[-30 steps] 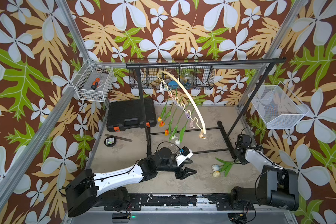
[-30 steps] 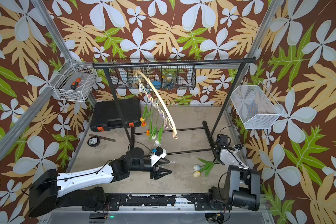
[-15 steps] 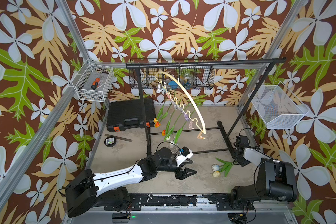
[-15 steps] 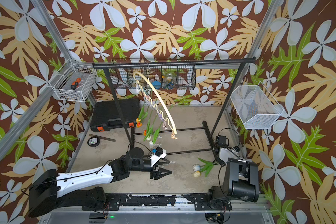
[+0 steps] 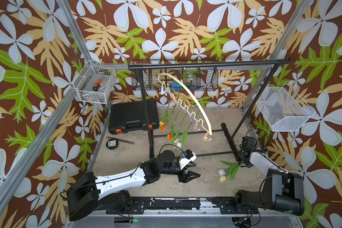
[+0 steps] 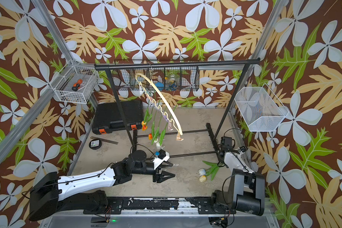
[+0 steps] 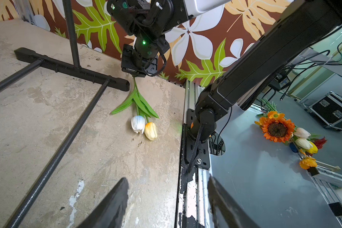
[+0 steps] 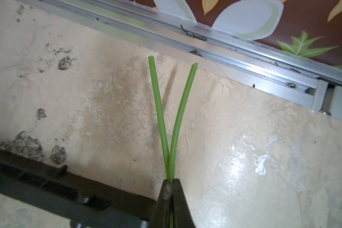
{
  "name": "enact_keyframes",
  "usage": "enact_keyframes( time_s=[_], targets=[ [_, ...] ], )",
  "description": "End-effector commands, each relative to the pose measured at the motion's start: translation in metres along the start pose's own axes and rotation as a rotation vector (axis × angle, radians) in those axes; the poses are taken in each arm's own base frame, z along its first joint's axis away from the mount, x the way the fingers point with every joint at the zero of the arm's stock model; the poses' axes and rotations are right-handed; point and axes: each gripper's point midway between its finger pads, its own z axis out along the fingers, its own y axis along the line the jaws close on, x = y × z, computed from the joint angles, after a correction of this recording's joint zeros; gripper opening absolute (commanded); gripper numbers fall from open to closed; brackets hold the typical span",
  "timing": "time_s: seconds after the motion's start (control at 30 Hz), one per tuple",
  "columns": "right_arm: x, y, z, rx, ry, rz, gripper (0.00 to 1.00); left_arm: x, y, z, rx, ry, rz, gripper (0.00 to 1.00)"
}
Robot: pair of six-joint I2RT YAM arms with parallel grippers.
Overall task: Dry the flowers on a clothes hanger
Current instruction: Pick up the flower at the center of the board.
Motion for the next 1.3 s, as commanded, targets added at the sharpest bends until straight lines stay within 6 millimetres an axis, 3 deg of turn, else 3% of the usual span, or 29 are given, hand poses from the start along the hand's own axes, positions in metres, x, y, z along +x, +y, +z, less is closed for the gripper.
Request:
enact_keyframes(
  time_s=[0.0, 0.2, 0.43, 0.53, 0.67, 0.77, 0.87, 1.0, 1.27],
  targets=[
    [-0.008, 0.0, -0.01, -0.012, -0.022, -0.008, 0.0, -0.007, -0.004, 0.0, 0.017, -0.016, 0.012, 0.66],
    [-0.018, 0.018, -0.036, -0.155, -0.034, -0.013, 0.0, -0.009, -0.006, -0.002, 0.021, -0.022, 0.012, 0.66],
    [-0.024, 0.07, -0.107, -0.58, -0.128, -0.155, 0.0, -0.012, -0.006, -0.002, 0.021, -0.032, 0.013, 0.66],
    [-0.012, 0.088, -0.141, -0.79, -0.161, -0.251, 0.0, -0.012, -0.006, -0.001, 0.024, -0.033, 0.01, 0.66],
    [0.03, 0.106, -0.187, -1.16, -0.114, -0.418, 0.0, -0.011, -0.005, 0.0, 0.022, -0.034, 0.005, 0.66],
    [0.058, 0.108, -0.214, -1.375, -0.045, -0.489, 0.0, -0.011, -0.005, 0.0, 0.021, -0.034, 0.004, 0.65],
    [0.067, 0.107, -0.224, -1.448, -0.017, -0.521, 0.0, -0.01, -0.005, 0.0, 0.021, -0.035, 0.004, 0.65],
    [0.067, 0.107, -0.24, -1.518, -0.043, -0.546, 0.0, -0.015, -0.002, -0.003, -0.005, -0.05, 0.022, 0.65],
    [0.053, 0.101, -0.298, -1.724, -0.241, -0.63, 0.0, -0.057, 0.006, -0.032, -0.153, -0.2, 0.097, 0.65]
  ],
)
